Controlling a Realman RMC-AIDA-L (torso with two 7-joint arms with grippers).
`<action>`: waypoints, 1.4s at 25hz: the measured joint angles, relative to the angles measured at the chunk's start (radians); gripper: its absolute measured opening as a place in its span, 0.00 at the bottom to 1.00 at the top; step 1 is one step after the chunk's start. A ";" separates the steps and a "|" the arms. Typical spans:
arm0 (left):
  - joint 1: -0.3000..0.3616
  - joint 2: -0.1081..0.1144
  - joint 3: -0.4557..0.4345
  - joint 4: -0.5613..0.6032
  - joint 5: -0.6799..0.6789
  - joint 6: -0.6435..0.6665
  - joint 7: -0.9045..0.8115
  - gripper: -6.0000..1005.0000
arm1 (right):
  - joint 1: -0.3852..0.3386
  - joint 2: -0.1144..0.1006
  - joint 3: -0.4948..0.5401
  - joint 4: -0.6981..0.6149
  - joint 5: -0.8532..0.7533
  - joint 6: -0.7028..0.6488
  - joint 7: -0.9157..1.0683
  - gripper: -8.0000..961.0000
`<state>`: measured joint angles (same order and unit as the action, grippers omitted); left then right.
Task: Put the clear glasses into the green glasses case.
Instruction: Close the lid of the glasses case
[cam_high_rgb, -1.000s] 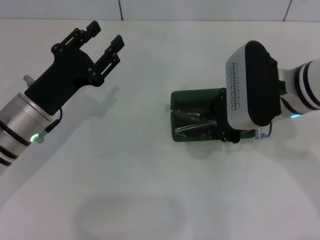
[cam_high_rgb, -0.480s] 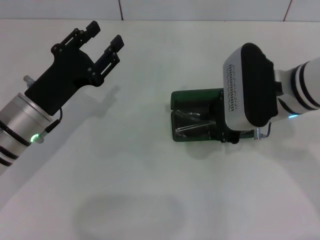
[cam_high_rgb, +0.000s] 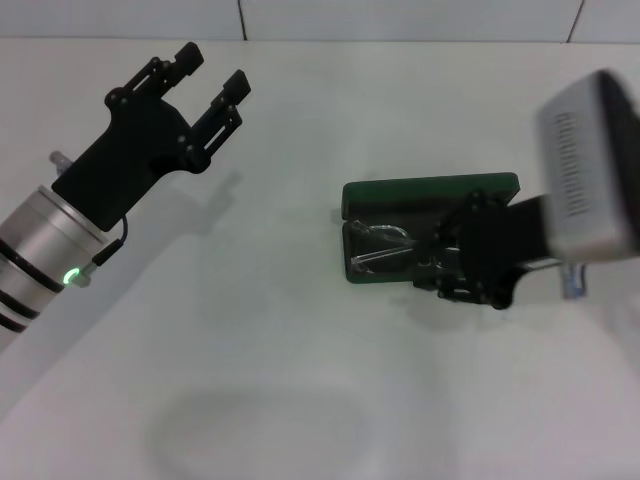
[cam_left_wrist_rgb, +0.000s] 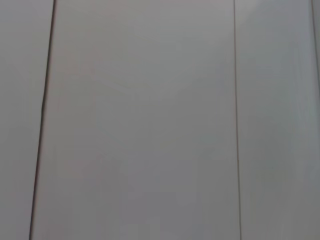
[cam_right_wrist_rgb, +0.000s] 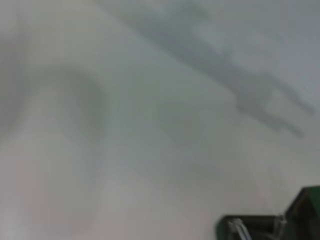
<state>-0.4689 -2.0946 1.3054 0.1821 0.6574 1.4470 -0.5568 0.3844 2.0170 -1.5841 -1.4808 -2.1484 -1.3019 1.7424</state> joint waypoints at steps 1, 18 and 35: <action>-0.001 0.000 0.000 0.003 0.001 0.000 -0.001 0.60 | -0.014 0.000 0.067 0.013 0.075 -0.060 -0.048 0.37; -0.167 0.012 0.003 0.046 0.260 -0.227 -0.253 0.60 | -0.068 -0.065 0.766 0.853 0.394 -0.533 -0.880 0.40; -0.405 -0.007 0.285 0.167 0.606 -0.616 -0.810 0.60 | -0.066 -0.052 0.779 0.896 0.335 -0.515 -0.930 0.58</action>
<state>-0.8743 -2.1019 1.5905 0.3491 1.2638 0.8306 -1.3672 0.3179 1.9649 -0.8051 -0.5848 -1.8133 -1.8164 0.8127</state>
